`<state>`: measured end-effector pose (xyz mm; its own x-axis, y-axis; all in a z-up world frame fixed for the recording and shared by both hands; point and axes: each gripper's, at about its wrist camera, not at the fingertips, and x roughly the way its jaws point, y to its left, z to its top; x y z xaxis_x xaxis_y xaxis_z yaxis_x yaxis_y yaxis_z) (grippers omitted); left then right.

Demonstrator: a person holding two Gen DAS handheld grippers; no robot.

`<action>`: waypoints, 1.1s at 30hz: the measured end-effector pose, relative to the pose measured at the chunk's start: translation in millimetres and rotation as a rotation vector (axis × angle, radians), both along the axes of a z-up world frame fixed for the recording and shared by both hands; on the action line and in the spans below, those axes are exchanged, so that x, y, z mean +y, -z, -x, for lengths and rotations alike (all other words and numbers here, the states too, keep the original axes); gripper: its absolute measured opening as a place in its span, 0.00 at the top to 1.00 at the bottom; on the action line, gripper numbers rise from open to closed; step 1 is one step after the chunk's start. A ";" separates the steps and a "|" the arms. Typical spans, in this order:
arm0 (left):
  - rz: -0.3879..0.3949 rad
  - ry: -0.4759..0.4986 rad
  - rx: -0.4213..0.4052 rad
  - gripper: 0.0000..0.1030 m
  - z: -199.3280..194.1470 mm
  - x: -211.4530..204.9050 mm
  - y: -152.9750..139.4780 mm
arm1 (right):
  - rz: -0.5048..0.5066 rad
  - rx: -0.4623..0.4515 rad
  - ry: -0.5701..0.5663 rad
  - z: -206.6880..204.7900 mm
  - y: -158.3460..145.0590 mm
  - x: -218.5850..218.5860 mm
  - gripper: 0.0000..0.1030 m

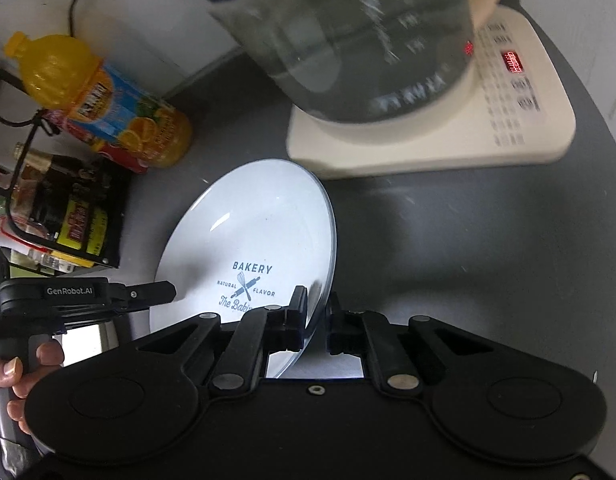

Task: Organize plates and bowls
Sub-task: 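Close both grippers on the 'BAKERY' plate rim and lift it, then carry the 'BAKERY' plate onto the 'Sweet' plate and lower it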

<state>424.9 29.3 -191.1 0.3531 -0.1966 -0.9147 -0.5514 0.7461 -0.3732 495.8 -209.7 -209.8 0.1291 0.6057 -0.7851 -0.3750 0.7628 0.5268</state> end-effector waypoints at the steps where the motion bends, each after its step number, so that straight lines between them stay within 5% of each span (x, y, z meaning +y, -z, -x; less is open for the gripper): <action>1: 0.000 -0.004 -0.008 0.94 2.0 2.8 -2.7 | -0.003 -0.003 -0.001 0.2 -3.3 2.1 0.91; 16: 0.001 -0.004 -0.089 0.94 46.5 52.1 -42.0 | -0.006 -0.092 -0.021 45.9 -56.3 48.7 0.91; 33: 0.008 -0.022 -0.121 0.94 122.3 111.0 -63.2 | 0.000 -0.111 -0.050 120.2 -75.8 103.3 0.90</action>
<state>302.6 140.3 -127.9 0.4648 -0.1946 -0.8638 -0.5182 0.7312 -0.4436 375.7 -106.5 -134.0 0.1848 0.6136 -0.7677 -0.4683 0.7418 0.4801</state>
